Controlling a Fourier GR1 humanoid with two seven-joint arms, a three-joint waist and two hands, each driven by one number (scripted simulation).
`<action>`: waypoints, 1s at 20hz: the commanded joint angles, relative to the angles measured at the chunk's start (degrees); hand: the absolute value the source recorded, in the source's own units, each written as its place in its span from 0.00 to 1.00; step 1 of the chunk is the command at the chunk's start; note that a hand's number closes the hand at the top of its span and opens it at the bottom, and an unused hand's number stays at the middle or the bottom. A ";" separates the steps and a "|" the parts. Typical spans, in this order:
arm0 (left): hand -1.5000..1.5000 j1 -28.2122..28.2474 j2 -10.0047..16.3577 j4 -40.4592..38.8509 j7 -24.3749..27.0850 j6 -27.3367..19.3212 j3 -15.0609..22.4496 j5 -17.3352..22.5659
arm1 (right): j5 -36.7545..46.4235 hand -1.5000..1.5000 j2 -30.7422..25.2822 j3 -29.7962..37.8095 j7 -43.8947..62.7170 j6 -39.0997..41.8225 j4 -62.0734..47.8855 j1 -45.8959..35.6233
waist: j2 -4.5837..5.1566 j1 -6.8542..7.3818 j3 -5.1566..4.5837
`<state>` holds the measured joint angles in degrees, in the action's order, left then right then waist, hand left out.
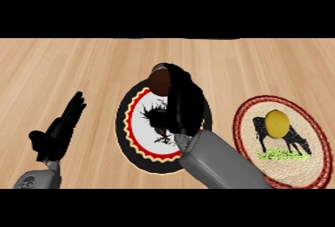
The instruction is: Pick the cupcake from the placemat and place it in the plate
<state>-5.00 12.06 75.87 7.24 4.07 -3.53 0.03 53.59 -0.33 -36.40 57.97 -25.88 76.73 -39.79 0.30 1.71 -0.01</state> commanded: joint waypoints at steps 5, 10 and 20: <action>0.50 -1.74 0.40 -1.65 0.84 0.57 -0.76 0.05 | -4.75 0.00 0.32 2.66 1.29 -19.02 -4.36 -1.80 | 0.08 -0.16 0.03; 0.50 1.28 -0.04 0.71 -0.67 -0.66 -1.09 0.12 | -4.59 0.00 0.32 6.32 -3.09 -24.95 6.92 6.63 | -0.47 -2.08 0.10; 0.50 1.26 -0.15 2.34 -1.58 0.37 -1.56 1.13 | -28.91 0.00 -14.06 5.86 -28.32 -28.94 28.00 32.31 | -0.27 -1.97 0.14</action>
<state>-2.85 12.20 76.53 7.67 4.53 -5.22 0.83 33.52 -8.85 -29.94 39.10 -52.21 98.53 -16.52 -0.02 -0.36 0.09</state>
